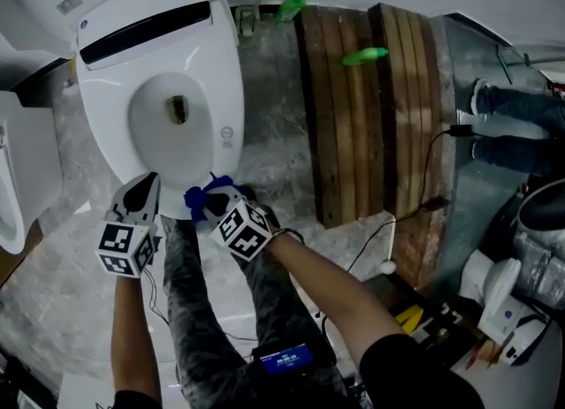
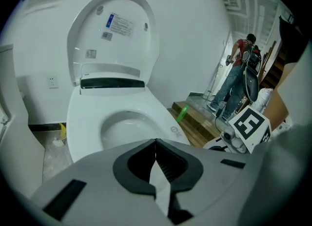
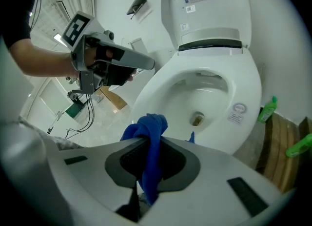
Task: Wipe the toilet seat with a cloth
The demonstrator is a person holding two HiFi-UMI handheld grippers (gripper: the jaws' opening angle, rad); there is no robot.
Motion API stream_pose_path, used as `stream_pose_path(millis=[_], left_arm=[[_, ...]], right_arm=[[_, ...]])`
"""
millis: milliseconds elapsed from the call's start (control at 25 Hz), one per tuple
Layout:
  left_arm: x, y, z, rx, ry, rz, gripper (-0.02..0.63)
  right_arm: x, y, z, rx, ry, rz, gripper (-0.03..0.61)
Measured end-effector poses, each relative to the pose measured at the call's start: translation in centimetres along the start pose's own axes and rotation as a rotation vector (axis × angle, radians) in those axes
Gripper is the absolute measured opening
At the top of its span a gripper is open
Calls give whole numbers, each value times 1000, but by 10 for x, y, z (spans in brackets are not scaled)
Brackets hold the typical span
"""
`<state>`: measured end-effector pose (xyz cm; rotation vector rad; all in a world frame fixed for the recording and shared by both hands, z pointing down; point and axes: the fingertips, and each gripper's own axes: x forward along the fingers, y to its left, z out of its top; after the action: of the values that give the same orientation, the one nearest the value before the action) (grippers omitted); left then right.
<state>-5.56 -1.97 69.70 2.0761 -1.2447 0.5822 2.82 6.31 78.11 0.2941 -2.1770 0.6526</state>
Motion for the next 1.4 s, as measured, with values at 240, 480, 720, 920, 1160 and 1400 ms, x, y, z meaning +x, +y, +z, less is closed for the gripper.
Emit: stream_pose_path(millis=[240, 480, 720, 920, 1160, 1400], left_arm=[[18, -13, 8, 3, 12, -21, 12], [28, -16, 17, 12, 20, -34, 12], [30, -8, 24, 11, 30, -36, 12], [29, 5, 29, 2, 30, -43, 12], [25, 27, 38, -3, 37, -43, 12], [22, 58, 47, -7, 30, -42, 12]], right_arm=[[-17, -42, -4, 28, -12, -57, 43], [-26, -84, 5, 90, -32, -110, 48], [-33, -123, 25, 126, -57, -203, 49], [-35, -163, 53, 150, -79, -308, 49], [-36, -209, 91, 196, -105, -400, 49], [-29, -242, 132, 200, -117, -462, 49]])
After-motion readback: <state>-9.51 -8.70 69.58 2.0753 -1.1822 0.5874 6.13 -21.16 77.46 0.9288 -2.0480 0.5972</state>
